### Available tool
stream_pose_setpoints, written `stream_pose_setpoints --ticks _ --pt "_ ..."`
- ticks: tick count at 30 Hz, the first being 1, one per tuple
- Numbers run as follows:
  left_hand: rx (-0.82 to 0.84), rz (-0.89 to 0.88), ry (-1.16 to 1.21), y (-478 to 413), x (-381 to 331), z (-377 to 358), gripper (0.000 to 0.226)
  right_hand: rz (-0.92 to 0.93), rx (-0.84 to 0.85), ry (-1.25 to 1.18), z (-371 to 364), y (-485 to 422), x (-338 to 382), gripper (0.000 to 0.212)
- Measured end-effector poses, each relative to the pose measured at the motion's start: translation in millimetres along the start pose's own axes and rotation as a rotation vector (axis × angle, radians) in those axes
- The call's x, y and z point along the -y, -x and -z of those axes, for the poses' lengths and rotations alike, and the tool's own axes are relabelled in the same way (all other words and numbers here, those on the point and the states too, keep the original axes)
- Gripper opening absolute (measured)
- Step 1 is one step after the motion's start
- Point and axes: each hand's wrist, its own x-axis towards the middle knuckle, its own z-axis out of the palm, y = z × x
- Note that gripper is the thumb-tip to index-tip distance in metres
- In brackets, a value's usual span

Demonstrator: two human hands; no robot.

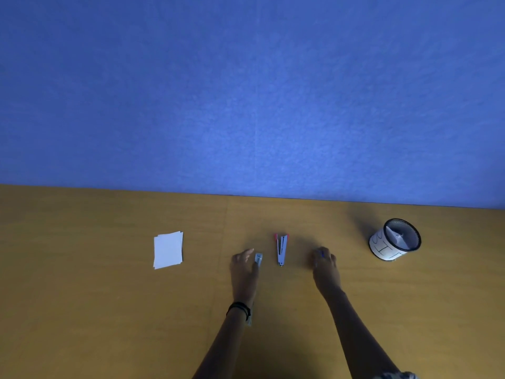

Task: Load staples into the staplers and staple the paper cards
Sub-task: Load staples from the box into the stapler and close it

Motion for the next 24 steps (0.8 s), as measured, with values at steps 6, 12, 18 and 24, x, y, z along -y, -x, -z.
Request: stream_pose_setpoints --ticks 6,12,18,24 --pt "-0.022 -0.215 -0.065 5.1 -16.6 -2.1 0.035 0.068 0.214 -0.239 21.6 4.4 7.7 0.064" --pt "0.202 -0.213 0.089 9.1 -40.0 -2.5 0.044 0.221 0.152 -0.442 40.3 20.6 49.6 0.074" --pt "0.416 -0.021 0.097 6.6 -50.2 5.6 0.046 0.419 0.217 -0.439 56.2 34.8 76.4 0.072" --pt "0.213 0.008 0.256 10.1 -59.3 18.9 0.026 0.463 0.129 -0.45 55.3 44.4 92.8 0.068"
